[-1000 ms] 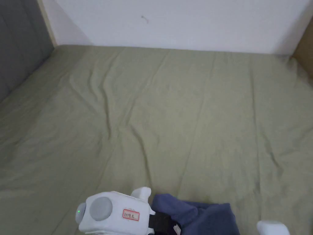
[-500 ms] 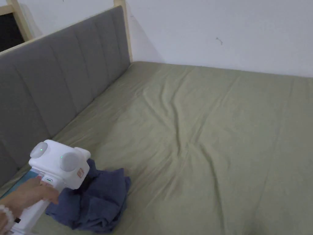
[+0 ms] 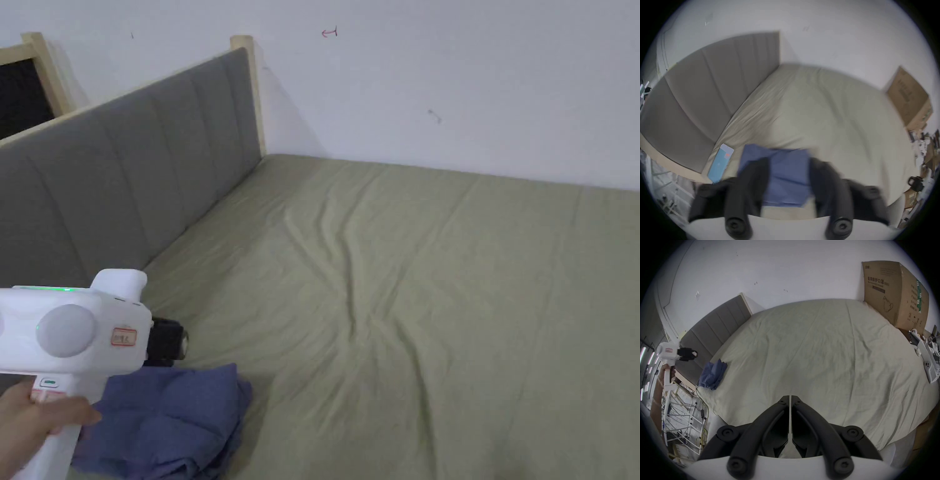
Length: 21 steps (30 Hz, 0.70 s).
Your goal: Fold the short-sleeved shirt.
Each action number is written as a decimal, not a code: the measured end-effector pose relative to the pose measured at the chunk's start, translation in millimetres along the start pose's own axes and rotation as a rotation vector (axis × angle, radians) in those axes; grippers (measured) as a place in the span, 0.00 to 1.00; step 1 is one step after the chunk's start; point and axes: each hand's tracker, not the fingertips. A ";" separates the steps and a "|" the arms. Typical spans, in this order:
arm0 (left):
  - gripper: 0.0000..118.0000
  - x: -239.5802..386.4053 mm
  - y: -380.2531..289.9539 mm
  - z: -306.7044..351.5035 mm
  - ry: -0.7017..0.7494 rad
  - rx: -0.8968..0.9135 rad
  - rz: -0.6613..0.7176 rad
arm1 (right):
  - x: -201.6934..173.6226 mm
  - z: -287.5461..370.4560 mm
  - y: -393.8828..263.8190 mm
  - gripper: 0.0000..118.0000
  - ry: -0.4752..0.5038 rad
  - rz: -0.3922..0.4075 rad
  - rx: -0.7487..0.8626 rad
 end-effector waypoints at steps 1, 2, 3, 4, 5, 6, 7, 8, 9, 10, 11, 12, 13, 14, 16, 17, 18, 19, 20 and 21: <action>0.20 22.0 -4.6 22.3 -0.048 0.064 -0.023 | -0.2 7.2 2.5 0.04 0.000 0.009 0.027; 0.03 40.1 -6.4 37.8 -0.062 0.104 -0.025 | -0.3 13.2 4.9 0.04 -0.002 0.015 0.047; 0.03 61.7 -11.6 55.6 -0.052 0.130 -0.025 | -0.6 19.9 8.4 0.04 -0.003 0.018 0.070; 0.03 86.2 -20.0 73.3 -0.054 0.170 -0.031 | -1.0 27.6 12.3 0.04 -0.006 0.023 0.100; 0.02 105.1 -27.0 87.1 -0.092 0.202 -0.041 | -1.7 35.4 15.8 0.04 -0.008 0.024 0.133; 0.02 118.3 -32.0 89.6 -0.129 0.242 -0.078 | -2.9 43.3 20.0 0.04 -0.007 0.029 0.164; 0.02 137.1 -39.3 99.5 -0.133 0.279 -0.092 | -5.2 51.1 23.7 0.04 -0.014 0.042 0.194; 0.02 154.9 -46.1 108.4 -0.115 0.302 -0.113 | -8.0 58.9 26.9 0.04 -0.024 0.053 0.223; 0.02 174.8 -53.2 117.9 -0.086 0.336 -0.169 | -10.3 67.3 30.5 0.04 -0.033 0.061 0.252; 0.01 191.6 -60.2 125.4 -0.065 0.383 -0.185 | -13.2 76.3 33.4 0.04 -0.040 0.071 0.293; 0.02 206.3 -65.6 134.3 -0.053 0.414 -0.216 | -16.6 84.5 36.3 0.04 -0.048 0.082 0.334; 0.02 216.6 -68.5 140.0 -0.049 0.444 -0.240 | -20.1 91.0 39.3 0.04 -0.069 0.086 0.359; 0.02 228.1 -72.1 146.7 -0.039 0.478 -0.215 | -24.0 97.4 42.7 0.04 -0.088 0.091 0.395; 0.02 236.2 -73.1 149.5 -0.034 0.489 -0.219 | -27.0 103.1 45.1 0.04 -0.088 0.096 0.424; 0.02 249.7 -77.5 158.6 -0.095 0.545 -0.215 | -34.1 115.4 50.4 0.04 -0.106 0.101 0.477; 0.02 255.7 -79.0 163.2 -0.105 0.561 -0.244 | -36.7 120.3 53.9 0.04 -0.106 0.099 0.492; 0.06 260.5 -79.4 166.5 -0.110 0.574 -0.255 | -38.7 124.5 56.4 0.04 -0.113 0.096 0.497; 0.32 264.3 -80.9 170.4 -0.089 0.584 -0.249 | -40.0 131.0 57.7 0.07 -0.118 0.099 0.538; 0.67 266.5 -81.7 174.4 -0.078 0.602 -0.245 | -41.1 136.5 58.4 0.15 -0.125 0.103 0.569; 0.94 265.4 -81.3 178.4 -0.096 0.616 -0.226 | -42.5 142.1 59.6 0.27 -0.150 0.103 0.596</action>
